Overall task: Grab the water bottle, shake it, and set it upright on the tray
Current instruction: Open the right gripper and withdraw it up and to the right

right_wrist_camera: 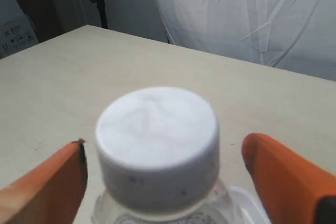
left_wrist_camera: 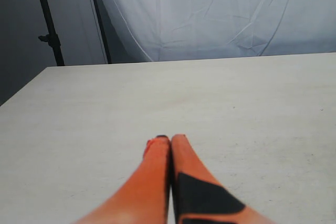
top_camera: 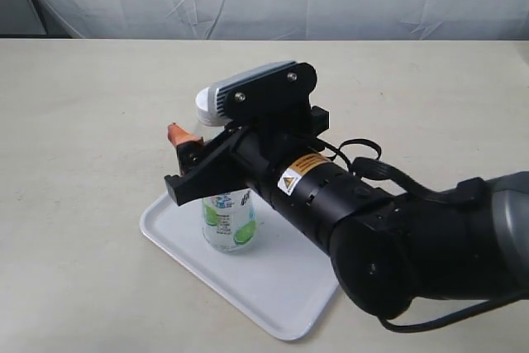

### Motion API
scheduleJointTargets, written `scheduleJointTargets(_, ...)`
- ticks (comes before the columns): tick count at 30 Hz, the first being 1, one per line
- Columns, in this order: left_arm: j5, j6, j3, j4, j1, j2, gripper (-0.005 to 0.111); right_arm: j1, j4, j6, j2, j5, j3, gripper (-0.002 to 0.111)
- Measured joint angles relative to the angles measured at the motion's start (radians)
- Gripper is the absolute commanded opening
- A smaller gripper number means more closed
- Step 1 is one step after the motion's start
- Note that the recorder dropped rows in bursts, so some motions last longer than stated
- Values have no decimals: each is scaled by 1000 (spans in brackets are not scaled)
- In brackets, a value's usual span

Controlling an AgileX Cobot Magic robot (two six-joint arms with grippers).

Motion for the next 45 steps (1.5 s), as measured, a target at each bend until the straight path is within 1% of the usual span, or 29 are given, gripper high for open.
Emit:
scheduleJointTargets(7,0,0,0,0,0,0,0,0,0,-9,-75,13,0,80)
scheduleJointTargets(11,0,0,0,0,0,0,0,0,5,-32,-146,92,0,79)
scheduleJointTargets(13,0,0,0,0,0,0,0,0,25,-78,-191,149,0,79)
scheduleJointTargets(18,0,0,0,0,0,0,0,0,149,-268,-310,226,0,71)
scheduleJointTargets(20,0,0,0,0,0,0,0,0,220,-375,-361,233,0,63)
scheduleJointTargets(22,0,0,0,0,0,0,0,0,313,-492,-415,233,0,51)
scheduleJointTargets(25,0,0,0,0,0,0,0,0,482,-675,-483,199,0,28)
scheduleJointTargets(28,0,0,0,0,0,0,0,0,668,-863,-531,124,0,-2)
scheduleJointTargets(29,0,0,0,0,0,0,0,0,723,-930,-543,102,0,0)
scheduleJointTargets(31,0,0,0,0,0,0,0,0,858,-1055,-566,52,0,0)
scheduleJointTargets(36,0,0,0,0,0,0,0,0,1129,-1347,-590,6,0,0)
scheduleJointTargets(39,0,0,0,0,0,0,0,0,1175,-1435,-591,-5,0,0)
scheduleJointTargets(45,0,0,0,0,0,0,0,0,1190,-1458,-593,-38,0,0)
